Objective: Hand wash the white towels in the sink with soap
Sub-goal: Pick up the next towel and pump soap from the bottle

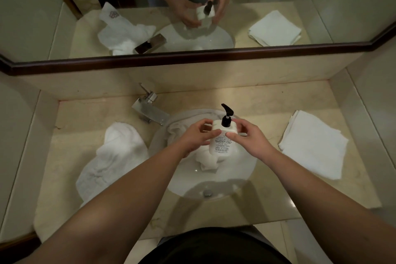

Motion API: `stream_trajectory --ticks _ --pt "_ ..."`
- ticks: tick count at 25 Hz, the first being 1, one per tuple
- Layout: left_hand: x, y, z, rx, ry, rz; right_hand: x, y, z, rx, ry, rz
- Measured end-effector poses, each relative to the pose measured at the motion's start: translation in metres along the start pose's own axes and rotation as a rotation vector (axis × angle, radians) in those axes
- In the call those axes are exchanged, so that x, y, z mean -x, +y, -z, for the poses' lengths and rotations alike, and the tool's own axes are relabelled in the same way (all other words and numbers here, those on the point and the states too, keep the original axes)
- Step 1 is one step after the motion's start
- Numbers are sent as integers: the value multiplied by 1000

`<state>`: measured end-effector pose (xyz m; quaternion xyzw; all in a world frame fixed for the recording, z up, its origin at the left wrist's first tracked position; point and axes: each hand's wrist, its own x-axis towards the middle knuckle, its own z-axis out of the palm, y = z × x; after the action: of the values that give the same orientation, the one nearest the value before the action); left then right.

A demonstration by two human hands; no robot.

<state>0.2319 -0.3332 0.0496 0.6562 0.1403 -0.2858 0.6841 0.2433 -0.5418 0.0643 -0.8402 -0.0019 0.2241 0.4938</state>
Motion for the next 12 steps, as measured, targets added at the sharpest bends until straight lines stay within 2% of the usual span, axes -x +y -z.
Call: stream_trajectory --ticks 6,12 --pt "-47 22 -46 -212 -20 -73 -9 22 60 16 41 -37" --pt "-104 51 -98 -417 -87 -7 -20 55 105 -47 203 -147"
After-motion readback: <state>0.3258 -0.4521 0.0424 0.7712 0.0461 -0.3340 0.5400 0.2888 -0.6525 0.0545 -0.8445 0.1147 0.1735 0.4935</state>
